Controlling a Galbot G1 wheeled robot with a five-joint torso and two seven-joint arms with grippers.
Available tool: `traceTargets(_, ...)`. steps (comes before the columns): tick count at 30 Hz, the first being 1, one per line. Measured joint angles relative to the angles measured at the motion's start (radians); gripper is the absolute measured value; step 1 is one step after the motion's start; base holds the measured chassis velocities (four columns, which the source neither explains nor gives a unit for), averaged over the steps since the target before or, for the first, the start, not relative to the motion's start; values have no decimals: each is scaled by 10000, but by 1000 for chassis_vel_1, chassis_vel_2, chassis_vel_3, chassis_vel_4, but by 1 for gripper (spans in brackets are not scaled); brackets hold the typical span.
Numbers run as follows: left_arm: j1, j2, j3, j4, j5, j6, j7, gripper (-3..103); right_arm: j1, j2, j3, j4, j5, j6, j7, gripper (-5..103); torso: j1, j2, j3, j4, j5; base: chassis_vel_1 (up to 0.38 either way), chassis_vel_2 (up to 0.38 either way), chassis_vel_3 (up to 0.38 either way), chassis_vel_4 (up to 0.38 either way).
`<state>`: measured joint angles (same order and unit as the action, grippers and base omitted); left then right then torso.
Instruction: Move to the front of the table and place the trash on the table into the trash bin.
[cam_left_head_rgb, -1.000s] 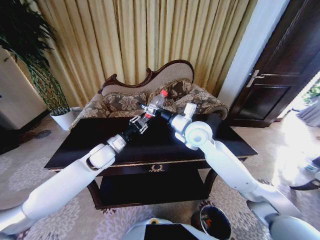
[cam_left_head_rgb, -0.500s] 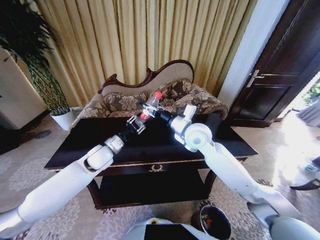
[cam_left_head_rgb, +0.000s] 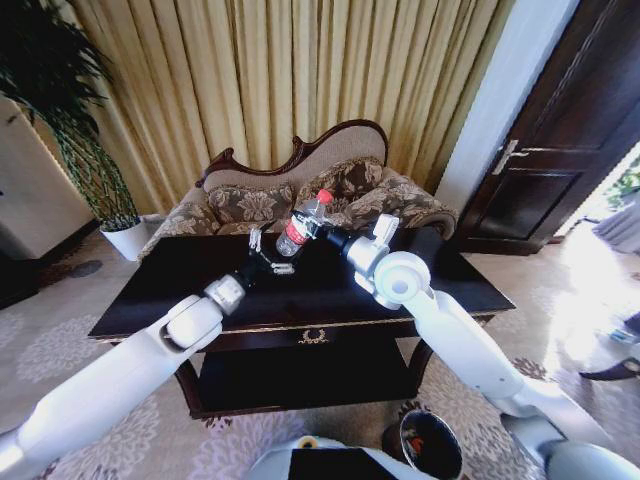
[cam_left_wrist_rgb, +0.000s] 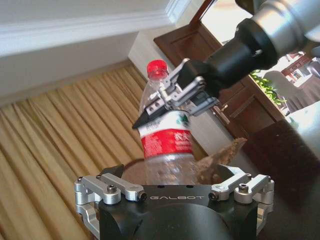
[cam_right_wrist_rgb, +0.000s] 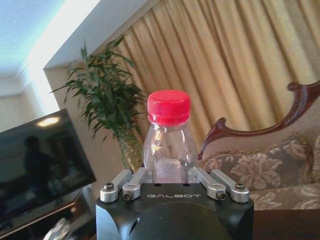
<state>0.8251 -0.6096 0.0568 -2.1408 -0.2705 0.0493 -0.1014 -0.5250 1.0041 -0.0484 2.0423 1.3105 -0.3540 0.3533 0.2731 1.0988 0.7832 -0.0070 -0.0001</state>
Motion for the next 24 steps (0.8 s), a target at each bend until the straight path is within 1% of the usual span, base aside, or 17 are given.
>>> traceTargets(2, 250, 66, -190, -132, -102, 33, -1, 100, 29, 19, 27, -43, -6, 22, 63, 26, 0, 0, 0, 2, 0, 0, 0, 0, 0)
traceTargets(4, 804, 251, -626, -520, -470, 139, -83, 100, 92, 19, 165, -143, -8, 54, 224, 26, 0, 0, 0, 2, 1, 0, 0, 0, 0)
traceTargets(6, 916, 284, -780, -620, -631, 196, -134, 100, 101, -8, 217, -162, -9, 56, 284, 26, 0, 0, 0, 1, 0, 0, 0, 0, 0)
traceTargets(9, 1096, 359, -1345, -1120, -1661, 729, -779, 100, 35, -268, 575, -113, -11, 36, 591, 26, 0, 0, 0, 0, 1, 0, 0, 0, 0)
traceTargets(10, 1059, 359, -1515, -1306, -2136, 1046, -1239, 100, -77, -396, 784, -28, -12, 17, 712, 26, 0, 0, 0, -2, 1, 0, 0, 0, 0)
traceTargets(11, 1059, 359, -1515, -1306, -2136, 1046, -1239, 100, -77, -396, 784, -28, -12, 17, 712, 26, 0, 0, 0, -2, 1, 0, 0, 0, 0)
traceTargets(12, 973, 367, -1729, -1516, -2705, 1480, -1882, 100, -249, -573, 1042, 89, -51, -38, 883, 26, 0, 0, 0, -3, 2, 0, 0, 0, 0)
traceTargets(13, 928, 387, -1880, -1609, -3099, 1758, -2270, 100, -413, -715, 1246, 183, -101, -69, 996, 26, 0, 0, 0, -2, 3, 0, 0, 0, 0)
traceTargets(14, 902, 408, -1989, -1643, -3355, 1925, -2512, 100, -538, -833, 1384, 248, -180, -94, 1060, 26, 0, 0, 0, -3, 4, 0, 0, 0, 0)
traceTargets(15, 902, 408, -1989, -1643, -3355, 1925, -2512, 100, -538, -833, 1384, 248, -180, -94, 1060, 26, 0, 0, 0, -3, 4, 0, 0, 0, 0)
traceTargets(16, 865, 458, -2202, -1666, -3826, 2238, -2925, 100, -844, -1103, 1668, 371, -519, -113, 1116, 26, 0, 0, 0, -3, 3, 0, 0, 0, 0)
traceTargets(18, 822, 477, -2652, -1665, -4637, 2724, -3457, 100, -1283, -1453, 1988, 524, -1034, -91, 1116, 26, 0, 0, 0, -2, 4, 0, 0, 0, 0)
traceTargets(19, 822, 477, -2652, -1665, -4637, 2724, -3457, 100, -1283, -1453, 1988, 524, -1034, -91, 1116, 26, 0, 0, 0, -2, 4, 0, 0, 0, 0)
traceTargets(20, 773, 474, -3007, -1638, -5289, 3121, -3878, 100, -1615, -1699, 2213, 664, -1321, -87, 1127, 26, -1, 0, 1, -3, 3, 0, 0, 0, 0)
traceTargets(21, 767, 447, -3271, -1583, -5668, 3318, -4077, 100, -1825, -1846, 2341, 732, -1529, -87, 1153, 26, 0, 0, 1, -3, 4, 0, 0, 0, 0)
traceTargets(23, 863, 354, -4089, -1209, -6384, 3749, -4244, 100, -2314, -2136, 2580, 818, -2113, -87, 1169, 26, 0, 0, 1, 0, 2, 0, 0, 0, 0)
traceTargets(24, 863, 354, -4089, -1209, -6384, 3749, -4244, 100, -2314, -2136, 2580, 818, -2113, -87, 1169, 26, 0, 0, 1, 0, 2, 0, 0, 0, 0)
